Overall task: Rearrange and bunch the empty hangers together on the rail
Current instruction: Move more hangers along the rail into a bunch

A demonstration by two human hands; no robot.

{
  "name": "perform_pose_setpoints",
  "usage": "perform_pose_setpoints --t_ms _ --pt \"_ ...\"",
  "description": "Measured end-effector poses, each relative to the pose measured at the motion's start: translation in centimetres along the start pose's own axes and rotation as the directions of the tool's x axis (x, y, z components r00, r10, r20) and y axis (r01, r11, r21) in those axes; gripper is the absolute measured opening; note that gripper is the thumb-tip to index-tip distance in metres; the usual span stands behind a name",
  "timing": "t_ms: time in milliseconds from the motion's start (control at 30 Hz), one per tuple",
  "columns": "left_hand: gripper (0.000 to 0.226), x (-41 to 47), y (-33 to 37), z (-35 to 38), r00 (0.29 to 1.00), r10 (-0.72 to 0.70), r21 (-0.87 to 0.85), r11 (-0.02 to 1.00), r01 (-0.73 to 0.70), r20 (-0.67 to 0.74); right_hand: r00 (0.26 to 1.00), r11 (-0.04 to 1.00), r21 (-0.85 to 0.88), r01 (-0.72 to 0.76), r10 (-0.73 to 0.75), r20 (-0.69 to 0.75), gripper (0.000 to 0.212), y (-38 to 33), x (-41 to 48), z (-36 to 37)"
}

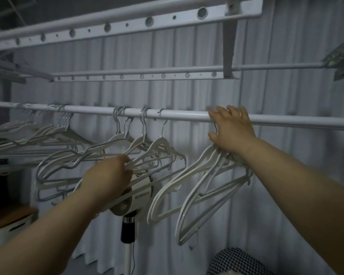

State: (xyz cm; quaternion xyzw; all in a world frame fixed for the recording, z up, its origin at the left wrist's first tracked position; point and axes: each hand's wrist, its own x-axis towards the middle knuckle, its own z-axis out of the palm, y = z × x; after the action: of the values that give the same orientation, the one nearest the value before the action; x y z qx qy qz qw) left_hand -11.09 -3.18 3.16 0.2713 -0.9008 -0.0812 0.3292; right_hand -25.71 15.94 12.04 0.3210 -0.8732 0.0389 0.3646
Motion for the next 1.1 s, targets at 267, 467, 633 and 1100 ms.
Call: perform_pose_setpoints --t_ms 267,467,633,1100 --pt "0.032 0.0 -1.0 0.1 1.0 0.017 -0.12 0.993 -0.019 -0.013 1.0 1.0 0.007 -0.019 0.019 -0.025 0.059 0.1 0.0 0.4" --pt "0.034 0.7 -0.4 0.1 0.998 0.044 -0.2 0.978 -0.052 -0.043 1.0 1.0 0.009 -0.009 0.009 -0.019 0.058 0.2 -0.4 -0.2" --pt "0.027 1.6 0.2 0.2 0.996 0.054 -0.234 0.97 -0.069 -0.07 1.0 1.0 0.013 0.008 -0.008 -0.009 0.058 0.4 -0.6 -0.6" --pt "0.022 3.3 2.1 2.7 0.992 0.12 -0.124 0.986 -0.114 0.035 0.998 0.998 -0.01 0.057 -0.057 -0.007 0.057 0.7 -0.2 -0.3"
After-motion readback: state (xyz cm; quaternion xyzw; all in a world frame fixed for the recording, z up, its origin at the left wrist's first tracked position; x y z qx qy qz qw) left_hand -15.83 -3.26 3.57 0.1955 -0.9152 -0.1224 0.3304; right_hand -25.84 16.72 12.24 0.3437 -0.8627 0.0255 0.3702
